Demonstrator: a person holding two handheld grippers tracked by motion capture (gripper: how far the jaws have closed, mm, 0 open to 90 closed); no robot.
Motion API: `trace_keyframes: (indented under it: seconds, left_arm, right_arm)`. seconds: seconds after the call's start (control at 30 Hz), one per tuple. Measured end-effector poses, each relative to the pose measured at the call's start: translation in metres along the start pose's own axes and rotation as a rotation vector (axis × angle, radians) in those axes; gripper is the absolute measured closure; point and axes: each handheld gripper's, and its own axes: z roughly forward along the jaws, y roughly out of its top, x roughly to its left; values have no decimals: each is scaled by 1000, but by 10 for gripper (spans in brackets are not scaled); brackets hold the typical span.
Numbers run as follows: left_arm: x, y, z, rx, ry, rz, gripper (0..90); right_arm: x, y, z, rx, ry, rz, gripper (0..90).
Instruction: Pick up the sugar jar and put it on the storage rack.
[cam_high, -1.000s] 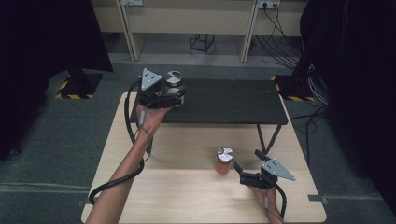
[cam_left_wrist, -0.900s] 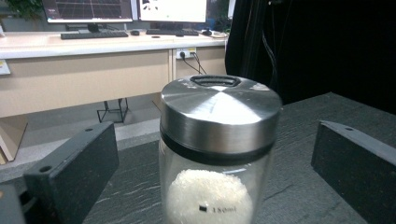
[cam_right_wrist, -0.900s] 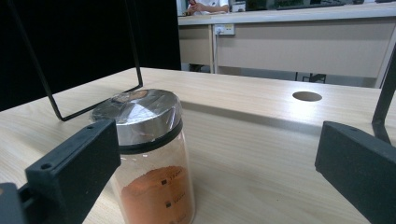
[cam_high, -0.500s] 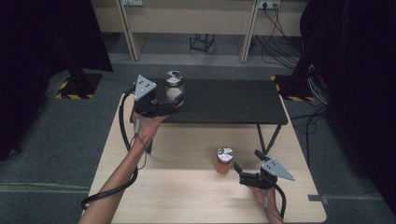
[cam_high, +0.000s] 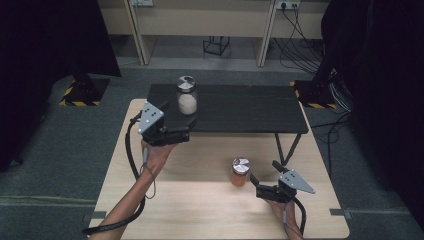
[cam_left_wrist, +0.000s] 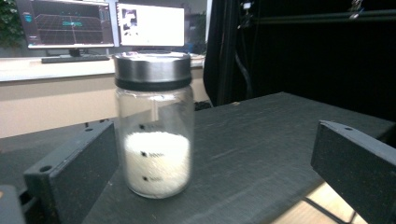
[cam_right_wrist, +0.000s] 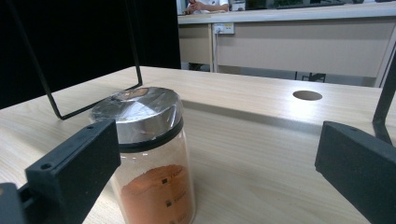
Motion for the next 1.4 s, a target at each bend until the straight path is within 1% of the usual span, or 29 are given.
trace_keyframes:
  seconds: [0.03, 0.07, 0.2, 0.27, 0.33, 0.47, 0.8, 0.83, 0.9, 1.0, 1.13, 1.27, 1.4]
  left_arm:
    - [-2, -4, -3, -4, -10, 2, 2]
    - [-2, -4, -3, -4, -10, 2, 3]
    - [-5, -15, -11, -23, -24, 0, 3]
    - [-5, -17, -12, -24, -27, -1, 3]
    - [-5, -24, -15, -31, -46, -8, 3]
    - [-5, -35, -19, -32, -65, -11, 4]
    - [-8, -66, -30, -38, -84, -4, 6]
    - [-7, -70, -31, -37, -89, -1, 6]
    - [-5, -76, -32, -33, -110, -12, 8]
    - [-7, -85, -36, -27, -106, -6, 8]
    - [-8, -96, -38, -26, -106, -10, 8]
    - [-11, -103, -39, -8, -108, 17, 8]
    - [-15, -114, -40, 1, -120, 46, 8]
  right_arm:
    - [0, 0, 0, 2, -1, 1, 3]
    - [0, 0, 0, 2, 0, 1, 3]
    - [0, 0, 0, 0, -1, 1, 3]
    - [0, 0, 0, 1, -2, -2, 3]
    - [1, 0, 0, 2, -2, -3, 3]
    - [1, 0, 0, 0, -2, -3, 3]
    - [1, 0, 0, 0, -3, -4, 3]
    - [1, 0, 0, 0, -3, -4, 3]
    - [0, 0, 0, 1, -2, -3, 3]
    - [1, 0, 0, 2, -1, -4, 3]
    - [1, 0, 0, 3, -1, -5, 3]
    - [1, 0, 0, 3, 0, -6, 3]
    - [1, 0, 0, 3, -1, -7, 3]
